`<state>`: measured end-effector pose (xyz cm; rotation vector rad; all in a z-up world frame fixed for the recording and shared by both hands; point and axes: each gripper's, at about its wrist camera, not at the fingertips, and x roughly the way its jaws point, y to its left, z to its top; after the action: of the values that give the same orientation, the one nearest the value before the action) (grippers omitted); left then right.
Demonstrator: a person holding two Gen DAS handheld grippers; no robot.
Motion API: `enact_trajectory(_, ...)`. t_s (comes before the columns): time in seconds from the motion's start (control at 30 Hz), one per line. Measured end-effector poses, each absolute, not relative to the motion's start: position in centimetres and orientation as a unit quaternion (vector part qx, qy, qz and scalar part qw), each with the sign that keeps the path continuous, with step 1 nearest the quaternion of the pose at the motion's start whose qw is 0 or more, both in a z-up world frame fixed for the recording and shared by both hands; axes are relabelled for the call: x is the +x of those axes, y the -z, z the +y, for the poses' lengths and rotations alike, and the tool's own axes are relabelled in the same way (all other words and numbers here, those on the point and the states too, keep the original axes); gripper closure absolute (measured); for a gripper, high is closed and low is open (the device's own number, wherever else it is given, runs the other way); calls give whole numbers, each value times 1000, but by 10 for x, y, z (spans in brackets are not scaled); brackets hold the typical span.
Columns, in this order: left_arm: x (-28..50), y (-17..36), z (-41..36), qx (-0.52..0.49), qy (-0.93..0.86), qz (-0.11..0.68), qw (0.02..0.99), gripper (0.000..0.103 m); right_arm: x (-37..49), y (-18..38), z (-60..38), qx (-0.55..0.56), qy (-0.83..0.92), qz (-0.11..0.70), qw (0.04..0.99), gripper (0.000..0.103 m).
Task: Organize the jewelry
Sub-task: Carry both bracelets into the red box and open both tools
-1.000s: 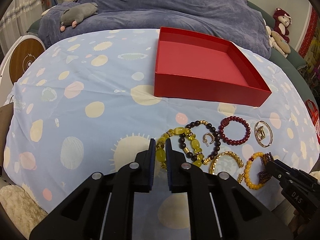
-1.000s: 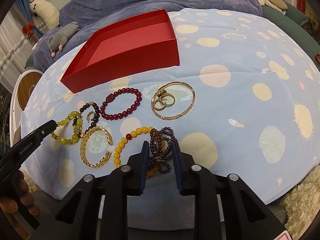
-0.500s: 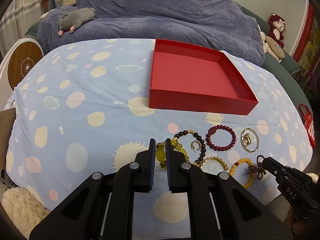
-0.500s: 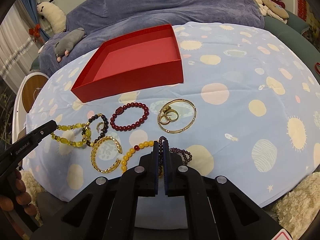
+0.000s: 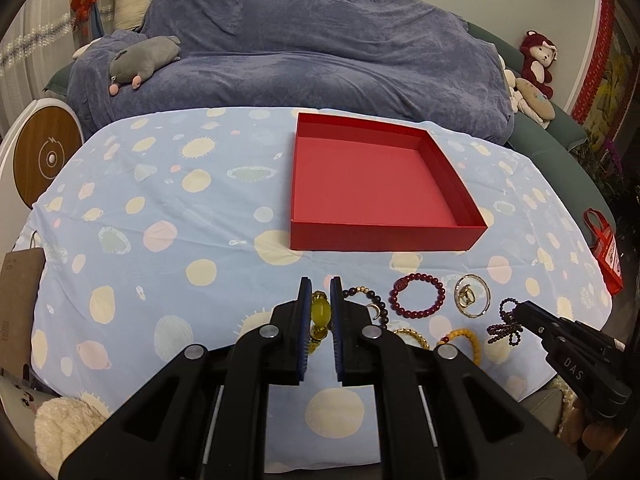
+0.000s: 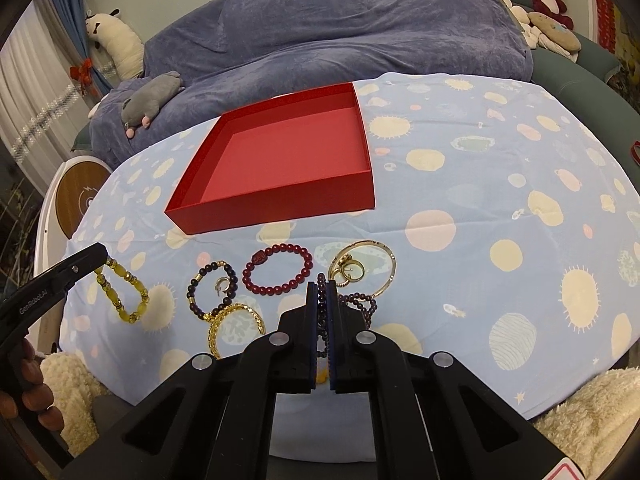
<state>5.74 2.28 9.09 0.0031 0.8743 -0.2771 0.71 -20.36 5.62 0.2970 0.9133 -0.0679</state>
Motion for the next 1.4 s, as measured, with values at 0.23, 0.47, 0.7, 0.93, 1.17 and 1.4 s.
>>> enact_trajectory(0.23,77,-125,13,22,159,400,902,94,32,-81,-208,140,11,429,892,99)
enact_trajectory(0.47,136,-155,-14,27,196,377,905,103,101,-107,-218,135,-18,412,901,99)
enact_trajectory(0.7,218,-145,-43,46,181,362,913,103,191,-105,-228,115,-16,408,905,99)
enact_trajectory(0.93,236,-125,-19,1,159,384,910,100,202,-100,-229,107,-10,402,909,99)
enact_trajectory(1.17,177,-63,22,-6,120,452,884,69,164,-86,-220,119,-11,419,900,99)
enact_trajectory(1.4,142,-6,32,1,117,509,853,70,139,-89,-214,135,-13,423,896,99)
